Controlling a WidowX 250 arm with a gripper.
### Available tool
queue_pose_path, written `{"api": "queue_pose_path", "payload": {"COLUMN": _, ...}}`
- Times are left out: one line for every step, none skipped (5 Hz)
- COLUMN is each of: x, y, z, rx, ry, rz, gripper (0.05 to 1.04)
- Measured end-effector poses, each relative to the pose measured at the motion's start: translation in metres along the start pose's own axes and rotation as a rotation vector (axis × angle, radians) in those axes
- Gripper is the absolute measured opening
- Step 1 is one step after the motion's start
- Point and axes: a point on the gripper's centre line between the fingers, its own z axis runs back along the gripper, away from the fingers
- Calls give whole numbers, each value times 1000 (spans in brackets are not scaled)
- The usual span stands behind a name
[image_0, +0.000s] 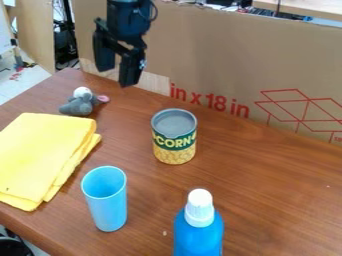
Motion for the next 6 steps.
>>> {"api": "queue_pose_path", "payload": {"x": 7, "y": 6, "z": -19, "rx": 23, "ry": 26, "rz": 12, "gripper": 1007}}
{"api": "queue_pose_path", "payload": {"x": 17, "y": 6, "z": -28, "rx": 17, "ry": 0, "rz": -7, "gripper": 1007}}
{"api": "queue_pose_path", "payload": {"x": 22, "y": 12, "z": -37, "rx": 48, "ry": -1, "rz": 9, "gripper": 1007}}
{"api": "queue_pose_path", "payload": {"x": 25, "y": 15, "z": -44, "rx": 82, "ry": -24, "rz": 63, "gripper": 1007}}
{"api": "queue_pose_path", "payload": {"x": 33, "y": 7, "z": -49, "rx": 98, "ry": -30, "rz": 78, "gripper": 1007}}
{"api": "queue_pose_path", "payload": {"x": 40, "y": -7, "z": -57, "rx": 90, "ry": -11, "rz": 44, "gripper": 1007}}
